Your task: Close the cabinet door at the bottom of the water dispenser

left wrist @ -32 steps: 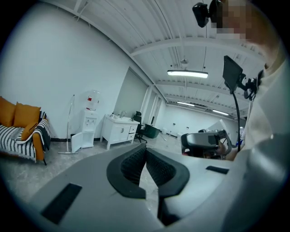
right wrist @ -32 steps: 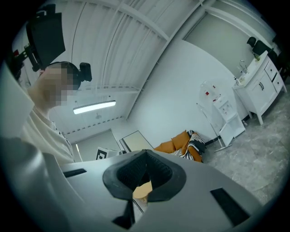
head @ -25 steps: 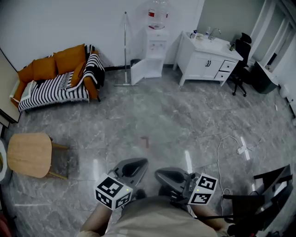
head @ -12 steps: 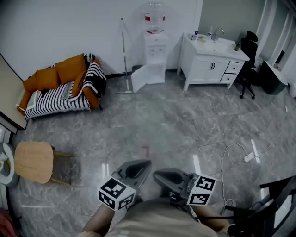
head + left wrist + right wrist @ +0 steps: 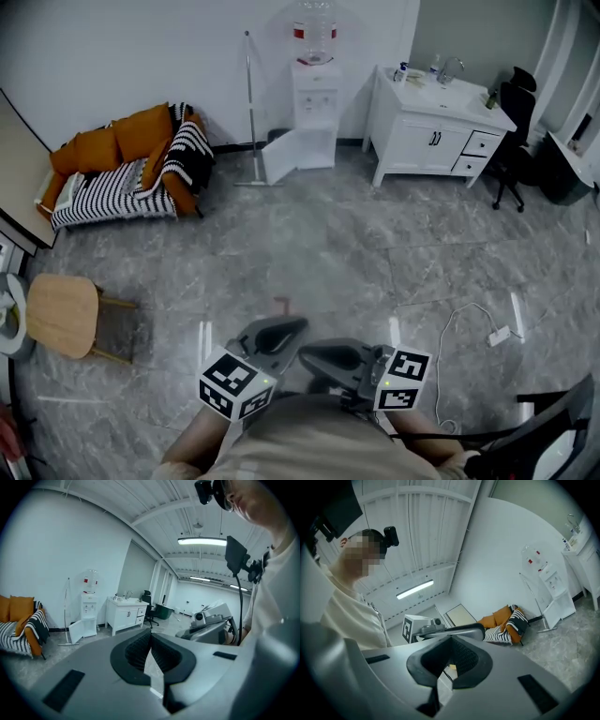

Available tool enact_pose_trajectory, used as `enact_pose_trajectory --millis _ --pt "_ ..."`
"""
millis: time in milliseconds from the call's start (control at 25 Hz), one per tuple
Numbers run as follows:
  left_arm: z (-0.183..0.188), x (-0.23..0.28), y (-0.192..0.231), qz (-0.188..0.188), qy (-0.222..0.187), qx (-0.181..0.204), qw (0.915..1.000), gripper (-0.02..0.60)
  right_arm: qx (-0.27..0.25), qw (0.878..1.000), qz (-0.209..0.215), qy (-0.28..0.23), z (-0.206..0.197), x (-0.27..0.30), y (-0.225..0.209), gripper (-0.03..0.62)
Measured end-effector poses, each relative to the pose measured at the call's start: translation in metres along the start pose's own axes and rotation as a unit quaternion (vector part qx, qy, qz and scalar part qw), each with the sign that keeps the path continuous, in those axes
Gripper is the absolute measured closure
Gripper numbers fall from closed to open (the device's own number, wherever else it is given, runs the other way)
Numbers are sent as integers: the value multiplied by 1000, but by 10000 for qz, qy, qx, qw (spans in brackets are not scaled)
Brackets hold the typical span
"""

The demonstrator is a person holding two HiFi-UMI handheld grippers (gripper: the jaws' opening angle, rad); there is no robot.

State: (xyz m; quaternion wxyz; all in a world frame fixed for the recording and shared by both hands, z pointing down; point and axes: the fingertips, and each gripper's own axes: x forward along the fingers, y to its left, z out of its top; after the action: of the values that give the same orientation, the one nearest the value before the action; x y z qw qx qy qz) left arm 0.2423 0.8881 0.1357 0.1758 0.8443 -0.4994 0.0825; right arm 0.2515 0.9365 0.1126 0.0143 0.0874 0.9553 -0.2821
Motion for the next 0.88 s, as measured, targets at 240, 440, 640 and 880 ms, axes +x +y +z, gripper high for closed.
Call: enact_pose_trajectory --millis 240,440,640,880 --pt "9 18 -4 10 33 -16 10000 589 161 9992 365 -39 7 -14 -12 582" --pt "18 20 14 -104 -116 -41 9999 589 316 9987 371 123 8 -3 -28 582" --pt "37 26 28 -784 -440 -21 9959 589 163 9994 -40 300 15 12 -55 582" --pt "55 30 76 -1276 -648 -92 9897 589 -60 9970 -76 763 24 60 -81 582"
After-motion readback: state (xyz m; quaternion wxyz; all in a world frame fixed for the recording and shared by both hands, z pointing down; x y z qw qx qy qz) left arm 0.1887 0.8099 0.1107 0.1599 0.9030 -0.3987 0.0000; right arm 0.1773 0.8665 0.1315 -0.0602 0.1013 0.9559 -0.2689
